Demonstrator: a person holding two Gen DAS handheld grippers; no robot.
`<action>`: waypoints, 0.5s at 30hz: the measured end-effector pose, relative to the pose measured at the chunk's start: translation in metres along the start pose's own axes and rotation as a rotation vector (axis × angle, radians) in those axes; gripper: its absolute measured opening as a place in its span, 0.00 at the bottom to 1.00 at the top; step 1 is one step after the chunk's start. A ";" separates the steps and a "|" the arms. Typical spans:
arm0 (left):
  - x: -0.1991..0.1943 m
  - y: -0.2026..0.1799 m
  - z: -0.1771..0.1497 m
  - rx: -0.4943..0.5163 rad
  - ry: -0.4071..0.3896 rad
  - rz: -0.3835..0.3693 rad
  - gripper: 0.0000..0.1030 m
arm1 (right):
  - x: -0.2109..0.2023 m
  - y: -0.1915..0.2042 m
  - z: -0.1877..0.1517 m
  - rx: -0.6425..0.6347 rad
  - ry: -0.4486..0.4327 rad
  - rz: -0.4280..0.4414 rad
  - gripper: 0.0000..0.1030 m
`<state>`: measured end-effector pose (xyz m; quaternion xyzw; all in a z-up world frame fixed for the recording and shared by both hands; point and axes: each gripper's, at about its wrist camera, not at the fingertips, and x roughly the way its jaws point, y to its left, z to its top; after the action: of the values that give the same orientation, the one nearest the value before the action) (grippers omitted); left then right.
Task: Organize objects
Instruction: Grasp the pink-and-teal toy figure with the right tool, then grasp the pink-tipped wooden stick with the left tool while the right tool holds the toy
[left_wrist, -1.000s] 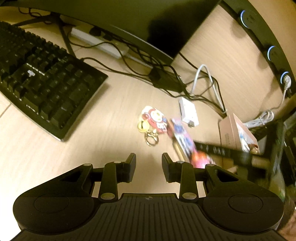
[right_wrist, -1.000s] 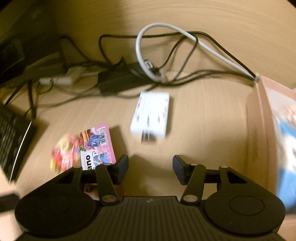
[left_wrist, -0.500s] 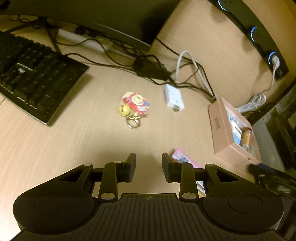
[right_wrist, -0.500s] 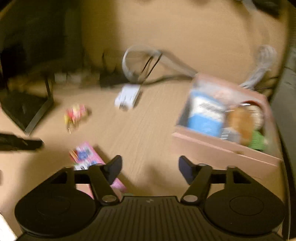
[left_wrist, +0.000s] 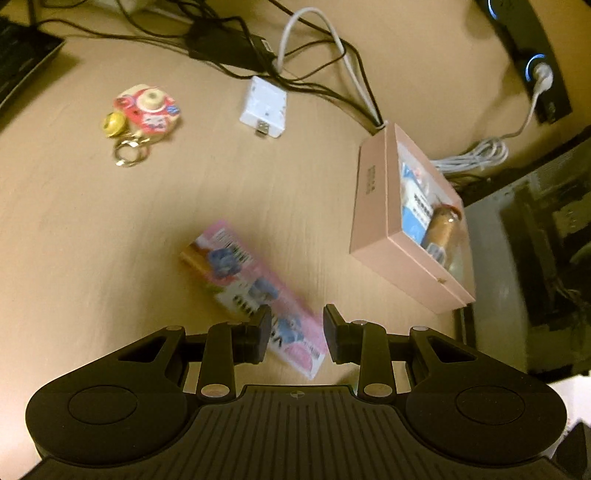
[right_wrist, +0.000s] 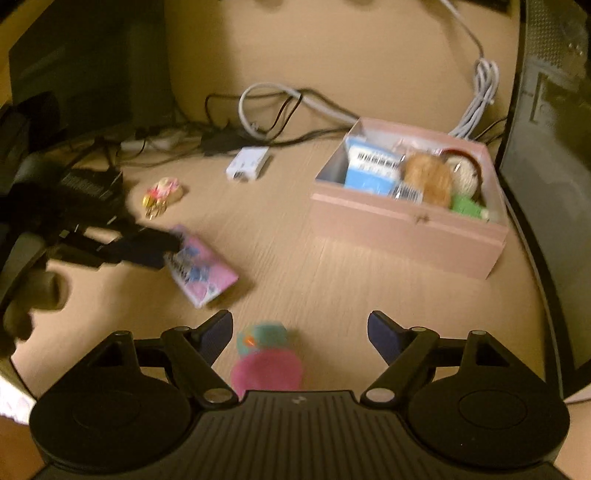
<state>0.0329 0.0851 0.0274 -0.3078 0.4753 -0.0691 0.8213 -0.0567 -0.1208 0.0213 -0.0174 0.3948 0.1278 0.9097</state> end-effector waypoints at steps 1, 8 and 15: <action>0.005 -0.004 0.002 0.005 -0.004 0.006 0.33 | 0.002 0.001 -0.003 -0.003 0.009 0.002 0.79; 0.042 -0.037 0.015 0.117 -0.003 0.097 0.32 | 0.017 -0.001 -0.017 -0.040 0.070 0.014 0.80; 0.027 -0.057 0.006 0.295 -0.093 0.071 0.32 | 0.019 -0.004 -0.019 -0.093 0.107 0.091 0.81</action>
<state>0.0626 0.0313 0.0423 -0.1699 0.4320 -0.0948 0.8806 -0.0566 -0.1226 -0.0054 -0.0484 0.4369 0.1862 0.8787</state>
